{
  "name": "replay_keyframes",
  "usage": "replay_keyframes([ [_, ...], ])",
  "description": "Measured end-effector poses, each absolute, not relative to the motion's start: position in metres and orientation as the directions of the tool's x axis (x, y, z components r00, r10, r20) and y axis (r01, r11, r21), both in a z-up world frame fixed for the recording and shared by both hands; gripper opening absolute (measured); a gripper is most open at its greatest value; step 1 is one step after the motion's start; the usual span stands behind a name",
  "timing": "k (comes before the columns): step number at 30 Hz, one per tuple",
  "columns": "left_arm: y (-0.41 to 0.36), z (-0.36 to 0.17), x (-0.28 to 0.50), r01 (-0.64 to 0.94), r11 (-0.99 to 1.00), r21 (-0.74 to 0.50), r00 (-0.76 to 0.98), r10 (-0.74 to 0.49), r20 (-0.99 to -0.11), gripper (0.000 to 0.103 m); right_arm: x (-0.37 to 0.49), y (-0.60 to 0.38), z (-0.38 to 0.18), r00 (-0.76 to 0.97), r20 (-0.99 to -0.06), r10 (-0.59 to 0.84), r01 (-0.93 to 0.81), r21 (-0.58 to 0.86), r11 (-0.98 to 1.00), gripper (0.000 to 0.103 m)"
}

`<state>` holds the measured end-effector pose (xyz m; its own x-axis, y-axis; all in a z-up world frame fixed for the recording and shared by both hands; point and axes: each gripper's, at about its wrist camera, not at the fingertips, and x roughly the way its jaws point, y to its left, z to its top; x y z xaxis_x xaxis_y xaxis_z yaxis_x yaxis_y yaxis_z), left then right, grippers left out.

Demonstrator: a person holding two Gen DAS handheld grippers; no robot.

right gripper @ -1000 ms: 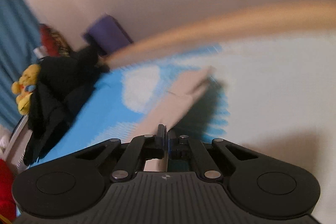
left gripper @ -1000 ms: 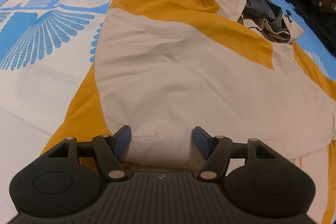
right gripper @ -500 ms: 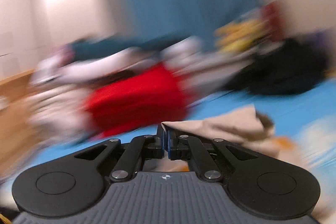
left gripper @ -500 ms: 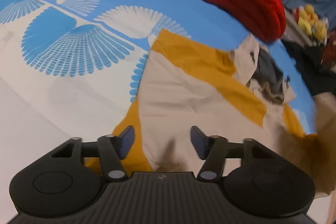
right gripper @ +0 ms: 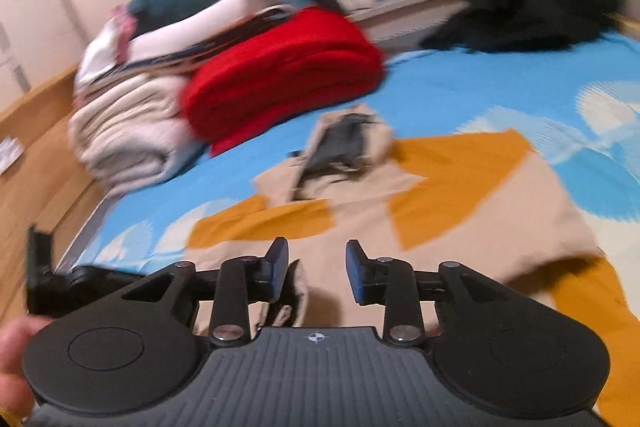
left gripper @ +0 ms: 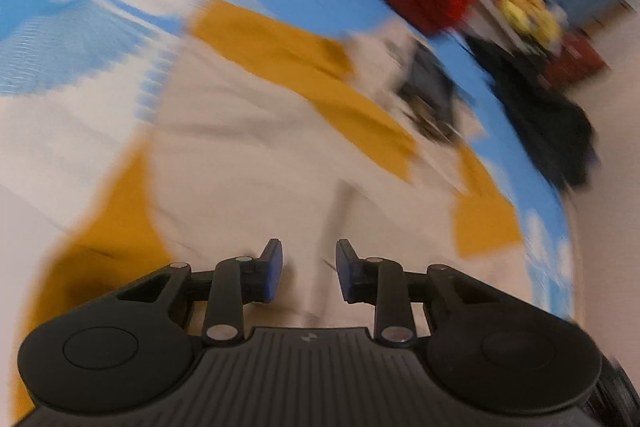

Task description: Fold large clothes

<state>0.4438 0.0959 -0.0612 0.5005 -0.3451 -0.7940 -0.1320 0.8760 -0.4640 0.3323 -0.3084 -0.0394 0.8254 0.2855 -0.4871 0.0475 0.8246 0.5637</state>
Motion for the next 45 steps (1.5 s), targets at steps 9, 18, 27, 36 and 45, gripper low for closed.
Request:
replay_keyframes([
  [9, -0.020, -0.079, 0.424, 0.210, 0.931, -0.300, 0.442, -0.364, -0.820, 0.066, 0.355, -0.355, -0.128, 0.684, -0.682, 0.257, 0.388, 0.639, 0.664, 0.035],
  [18, -0.043, -0.083, 0.424, 0.167, 0.984, -0.053, 0.577, -0.142, -0.804, 0.023, 0.366, -0.364, -0.163, 0.605, -0.725, 0.328, 0.517, 0.672, 0.531, 0.035],
  [27, 0.102, -0.031, 0.411, -0.377, 0.850, -0.368, 0.745, 0.042, -0.666, 0.013, 0.376, -0.355, -0.154, 0.623, -0.701, 0.346, 0.491, 0.695, 0.525, 0.035],
  [36, 0.173, -0.089, 0.436, -0.553, 0.657, -0.513, 0.543, -0.183, -0.819, 0.030, 0.381, -0.343, -0.161, 0.587, -0.724, 0.361, 0.500, 0.676, 0.542, 0.021],
  [45, 0.151, -0.078, 0.441, -0.404, 0.808, -0.429, 0.552, -0.158, -0.819, 0.002, 0.382, -0.338, -0.156, 0.613, -0.716, 0.335, 0.482, 0.674, 0.560, 0.003],
])
